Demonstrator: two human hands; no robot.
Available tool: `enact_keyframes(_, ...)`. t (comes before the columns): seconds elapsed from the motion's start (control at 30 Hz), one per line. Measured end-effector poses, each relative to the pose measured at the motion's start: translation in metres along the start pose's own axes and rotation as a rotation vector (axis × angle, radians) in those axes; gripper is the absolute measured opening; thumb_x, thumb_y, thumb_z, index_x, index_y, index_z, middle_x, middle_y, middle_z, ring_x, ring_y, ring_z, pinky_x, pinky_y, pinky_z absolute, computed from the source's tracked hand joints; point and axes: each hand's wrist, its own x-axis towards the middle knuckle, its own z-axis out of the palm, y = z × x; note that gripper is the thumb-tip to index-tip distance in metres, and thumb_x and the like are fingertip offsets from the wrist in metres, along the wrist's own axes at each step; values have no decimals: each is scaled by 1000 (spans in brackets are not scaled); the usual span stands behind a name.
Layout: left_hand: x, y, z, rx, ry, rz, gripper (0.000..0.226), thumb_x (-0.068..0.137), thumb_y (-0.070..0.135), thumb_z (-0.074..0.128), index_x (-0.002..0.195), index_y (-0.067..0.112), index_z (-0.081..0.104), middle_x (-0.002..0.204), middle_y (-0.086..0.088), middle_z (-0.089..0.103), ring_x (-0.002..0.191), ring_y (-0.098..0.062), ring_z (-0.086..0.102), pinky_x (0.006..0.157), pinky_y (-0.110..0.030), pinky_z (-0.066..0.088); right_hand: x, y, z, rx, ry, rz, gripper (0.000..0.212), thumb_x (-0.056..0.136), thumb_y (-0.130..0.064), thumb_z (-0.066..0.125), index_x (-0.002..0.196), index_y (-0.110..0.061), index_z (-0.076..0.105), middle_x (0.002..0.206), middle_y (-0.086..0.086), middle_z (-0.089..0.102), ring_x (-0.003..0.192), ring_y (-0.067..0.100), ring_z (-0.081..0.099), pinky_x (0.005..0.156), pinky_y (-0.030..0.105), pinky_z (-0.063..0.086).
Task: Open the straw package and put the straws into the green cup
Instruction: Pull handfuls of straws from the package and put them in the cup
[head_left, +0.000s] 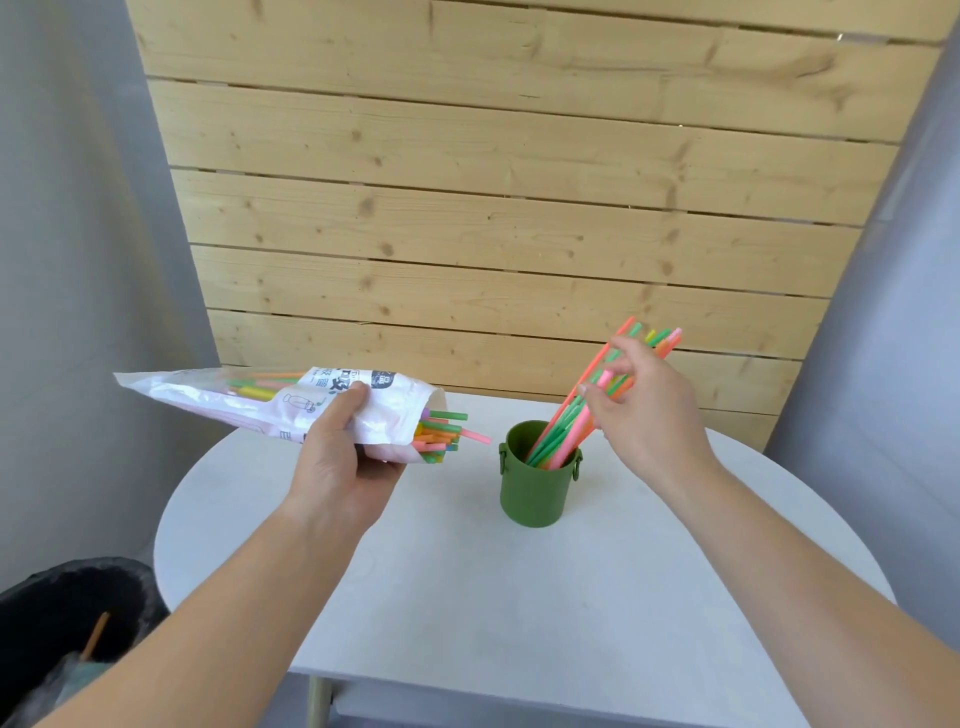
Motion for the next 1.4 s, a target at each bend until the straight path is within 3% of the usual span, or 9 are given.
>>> enact_keyframes(0.07,-1,1,1,-11,1,0,14,106,20,57,109,7,61,76,-20,79,65,-34,79,53,-50,63,-2,-10,-5,-63,125,-96,47,89,-28,70,133,-18,56,118,2,61,92,27,64,82,35,49)
enact_keyframes(0.17,-2,3,4,-24,6,9,14,105,20,59,113,8,61,78,-18,79,67,-32,80,54,-50,63,-13,-33,-7,-107,263,-231,22,93,-37,58,108,-21,60,100,-9,57,78,16,56,66,30,39)
enact_keyframes(0.23,-4,5,8,-34,9,18,18,105,18,60,120,8,61,87,-16,81,72,-32,80,54,-50,63,-24,-46,2,-34,125,-181,23,94,-46,48,88,-26,57,76,-13,61,64,9,54,58,31,38)
enact_keyframes(0.33,-8,6,17,-28,15,51,29,103,17,63,131,11,60,120,-16,75,96,-34,79,63,-50,66,-44,-61,26,246,-233,96,37,96,-57,41,84,-25,57,54,-9,60,48,5,50,57,31,38)
enact_keyframes(0.43,-14,1,26,8,18,98,31,101,16,66,132,12,63,119,-10,73,122,-33,72,88,-52,65,-55,-68,48,522,-339,300,37,96,-55,47,89,-21,61,51,-5,61,42,12,46,53,28,37)
enact_keyframes(0.67,-17,2,29,1,66,110,39,101,15,66,139,8,60,126,-12,75,119,-31,74,84,-48,66,-54,-70,53,670,-267,247,19,98,-29,60,88,-15,66,48,-8,59,39,11,41,41,22,33)
enact_keyframes(0.83,-10,12,21,-47,71,70,47,106,19,59,150,5,50,140,-23,69,127,-42,69,108,-68,49,-47,-63,43,710,-167,261,22,98,-26,60,79,-15,63,46,-9,54,37,10,41,39,21,34)
enact_keyframes(1.07,-17,6,27,-57,122,59,43,104,14,63,145,7,56,138,-17,72,125,-35,71,104,-62,55,-54,-69,44,741,-235,226,43,72,-60,73,90,-22,67,55,-1,60,38,18,46,36,25,38)
enact_keyframes(1.4,-20,6,29,-43,125,69,44,102,14,66,144,5,56,140,-18,70,125,-38,70,103,-69,53,-53,-62,46,699,-220,177,11,93,-27,65,88,-17,67,55,-1,56,37,15,47,36,25,39)
